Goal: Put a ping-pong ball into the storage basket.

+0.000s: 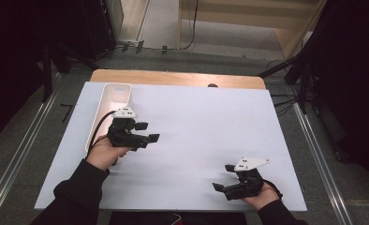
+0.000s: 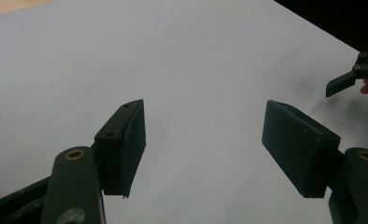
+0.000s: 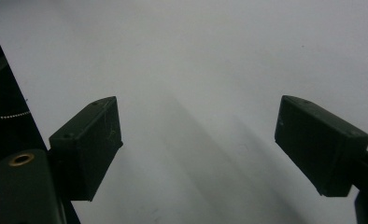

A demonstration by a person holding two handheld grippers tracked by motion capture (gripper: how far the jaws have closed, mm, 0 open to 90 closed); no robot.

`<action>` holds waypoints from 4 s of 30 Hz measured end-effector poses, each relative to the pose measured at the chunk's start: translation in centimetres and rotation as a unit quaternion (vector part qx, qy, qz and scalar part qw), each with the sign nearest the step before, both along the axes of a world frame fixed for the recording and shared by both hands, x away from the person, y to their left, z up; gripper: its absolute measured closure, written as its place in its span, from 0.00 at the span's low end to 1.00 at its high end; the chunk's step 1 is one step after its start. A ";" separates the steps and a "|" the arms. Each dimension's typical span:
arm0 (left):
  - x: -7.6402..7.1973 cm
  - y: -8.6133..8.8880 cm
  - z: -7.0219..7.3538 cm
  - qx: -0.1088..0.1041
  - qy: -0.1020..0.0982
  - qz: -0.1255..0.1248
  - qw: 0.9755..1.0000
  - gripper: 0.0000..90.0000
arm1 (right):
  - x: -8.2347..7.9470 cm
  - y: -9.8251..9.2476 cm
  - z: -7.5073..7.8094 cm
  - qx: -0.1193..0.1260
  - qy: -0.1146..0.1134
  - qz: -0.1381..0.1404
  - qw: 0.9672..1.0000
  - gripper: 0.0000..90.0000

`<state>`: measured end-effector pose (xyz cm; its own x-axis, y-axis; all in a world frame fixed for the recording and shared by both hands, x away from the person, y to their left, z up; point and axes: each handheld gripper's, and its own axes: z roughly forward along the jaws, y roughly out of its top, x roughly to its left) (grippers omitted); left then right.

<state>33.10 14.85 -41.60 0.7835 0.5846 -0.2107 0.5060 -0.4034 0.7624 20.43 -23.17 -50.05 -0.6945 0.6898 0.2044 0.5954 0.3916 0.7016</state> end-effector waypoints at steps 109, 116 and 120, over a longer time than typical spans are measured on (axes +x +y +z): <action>-7.3 4.0 -6.0 0.057 -0.001 -0.105 0.993 0.31 | 0.2 -0.5 -0.1 -0.001 0.002 -0.010 1.000 0.15; -7.3 3.9 -6.0 0.055 0.001 -0.105 0.993 0.31 | 0.2 -0.5 -0.1 -0.001 0.002 -0.011 1.000 0.15; -7.4 3.9 -6.1 0.057 0.001 -0.106 0.993 0.31 | 0.2 -0.5 -0.1 -0.001 0.004 -0.011 1.000 0.15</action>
